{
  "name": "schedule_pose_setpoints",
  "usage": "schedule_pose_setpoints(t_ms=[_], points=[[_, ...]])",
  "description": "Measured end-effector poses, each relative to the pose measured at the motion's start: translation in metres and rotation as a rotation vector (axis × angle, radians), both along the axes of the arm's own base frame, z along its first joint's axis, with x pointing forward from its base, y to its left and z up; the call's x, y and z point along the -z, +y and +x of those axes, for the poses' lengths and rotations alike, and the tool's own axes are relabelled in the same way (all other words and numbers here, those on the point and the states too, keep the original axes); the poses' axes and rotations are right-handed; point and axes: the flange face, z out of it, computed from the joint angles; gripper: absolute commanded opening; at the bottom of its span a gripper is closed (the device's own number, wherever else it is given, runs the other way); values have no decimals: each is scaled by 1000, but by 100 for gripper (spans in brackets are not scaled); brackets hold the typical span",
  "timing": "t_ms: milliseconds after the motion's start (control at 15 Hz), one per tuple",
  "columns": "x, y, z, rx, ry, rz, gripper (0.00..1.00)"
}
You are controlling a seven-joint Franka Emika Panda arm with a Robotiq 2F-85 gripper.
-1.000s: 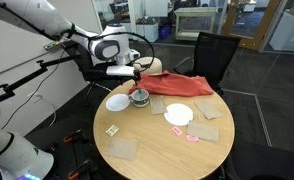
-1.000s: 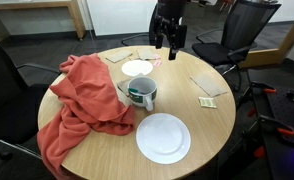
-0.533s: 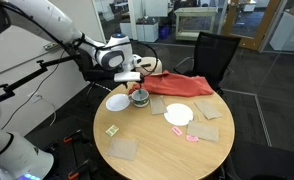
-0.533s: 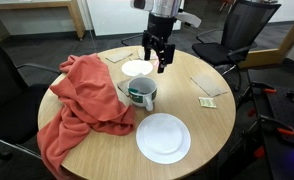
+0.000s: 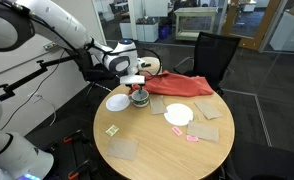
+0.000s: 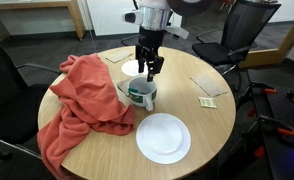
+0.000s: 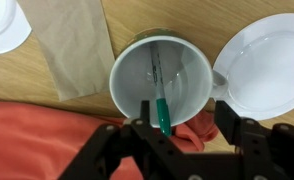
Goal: Pick the pen from the cup and put it on the table, then pick it and put it back in the cup
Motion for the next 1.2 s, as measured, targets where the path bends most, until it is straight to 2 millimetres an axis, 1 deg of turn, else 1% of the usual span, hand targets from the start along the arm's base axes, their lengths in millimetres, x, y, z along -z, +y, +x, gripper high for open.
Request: schedule_pose_setpoints(t_ms=[200,533,600,733,800,867,933,1200], points=[[9,1,10,2,2,6,65],[26,0,25,7,6,13,58],[29,0,28,8,7,14,56],[36,-1,33,11,11,17,55],[40,-2,35,13,13,18,56],[43,-2,36,14,16,20,56],[47,-2,37,15,19,21,57],[59,0,42,16,30,27,58]])
